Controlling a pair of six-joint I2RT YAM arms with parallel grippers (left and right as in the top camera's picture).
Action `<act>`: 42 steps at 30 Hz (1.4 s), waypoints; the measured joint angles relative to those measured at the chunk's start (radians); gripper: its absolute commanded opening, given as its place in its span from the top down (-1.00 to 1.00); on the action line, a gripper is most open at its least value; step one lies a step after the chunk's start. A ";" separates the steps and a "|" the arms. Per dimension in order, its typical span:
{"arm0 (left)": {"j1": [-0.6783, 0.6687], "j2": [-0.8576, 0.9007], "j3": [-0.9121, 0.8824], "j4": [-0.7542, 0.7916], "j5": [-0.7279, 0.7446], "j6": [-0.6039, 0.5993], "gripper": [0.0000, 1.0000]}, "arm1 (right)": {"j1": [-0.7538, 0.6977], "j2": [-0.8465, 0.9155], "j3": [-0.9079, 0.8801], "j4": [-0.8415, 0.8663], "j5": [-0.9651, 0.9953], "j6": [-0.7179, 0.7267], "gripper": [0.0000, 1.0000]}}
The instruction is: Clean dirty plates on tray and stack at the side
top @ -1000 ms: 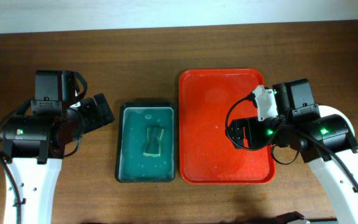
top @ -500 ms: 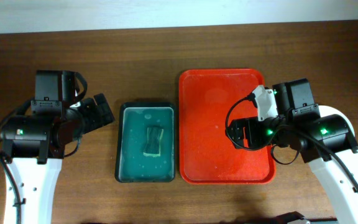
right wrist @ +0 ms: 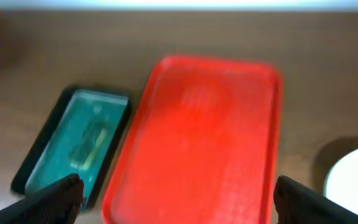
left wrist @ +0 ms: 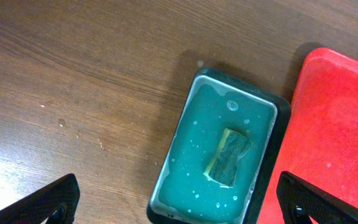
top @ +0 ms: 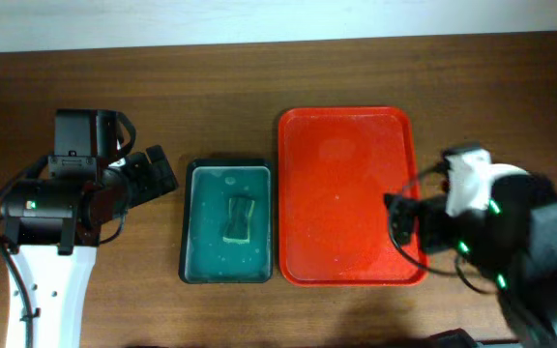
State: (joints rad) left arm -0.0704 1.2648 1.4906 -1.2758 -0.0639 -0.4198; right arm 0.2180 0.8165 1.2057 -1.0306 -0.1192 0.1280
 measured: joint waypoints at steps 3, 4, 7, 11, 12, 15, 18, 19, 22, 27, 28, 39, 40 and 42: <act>0.000 0.000 0.000 0.000 0.000 0.000 -0.99 | 0.000 -0.160 -0.069 0.045 0.061 0.000 -0.97; 0.000 0.000 0.000 0.000 0.000 0.000 -0.99 | 0.000 -0.204 -0.103 0.068 0.077 0.000 -0.97; 0.000 0.000 0.000 0.000 0.000 0.000 -0.99 | -0.008 -0.361 -0.266 0.189 0.109 0.000 -0.97; 0.000 -0.001 0.000 0.000 0.000 0.000 -0.99 | -0.040 -0.568 -0.554 0.359 0.123 -0.001 -0.96; 0.000 -0.001 0.000 0.000 0.000 0.000 -0.99 | -0.042 -0.602 -0.618 0.386 0.123 0.000 -0.97; 0.000 -0.001 0.000 0.000 0.000 0.000 -0.99 | -0.042 -0.687 -0.774 0.494 0.124 0.000 -0.97; 0.000 -0.001 0.000 0.000 0.000 0.000 -0.99 | -0.042 -0.771 -0.923 0.649 0.130 -0.001 -0.96; 0.000 -0.001 0.000 0.000 0.000 0.000 -0.99 | -0.042 -0.789 -0.959 0.697 0.131 0.000 -0.97; 0.000 -0.001 0.000 0.000 0.000 0.000 -0.99 | -0.042 -0.803 -1.072 0.825 0.131 0.000 -0.97; 0.000 -0.001 0.000 -0.001 0.000 0.000 -0.99 | -0.042 -0.803 -1.177 1.022 0.138 0.000 -0.96; 0.000 -0.001 0.000 0.000 0.000 0.000 -0.99 | -0.042 -0.803 -1.185 1.029 0.142 0.000 -0.97; 0.000 -0.001 0.000 0.000 0.000 0.000 -0.99 | -0.042 -0.803 -1.192 0.955 0.146 0.000 -0.97; 0.000 -0.001 0.000 0.000 0.000 0.000 -0.99 | -0.042 -0.803 -1.191 0.955 0.146 0.000 -0.97; 0.000 -0.001 0.000 0.000 0.000 0.000 -0.99 | -0.042 -0.803 -1.192 0.955 0.146 0.000 -0.96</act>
State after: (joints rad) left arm -0.0704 1.2640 1.4906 -1.2758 -0.0639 -0.4198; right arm 0.1761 0.0139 0.0139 -0.0753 0.0265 0.1284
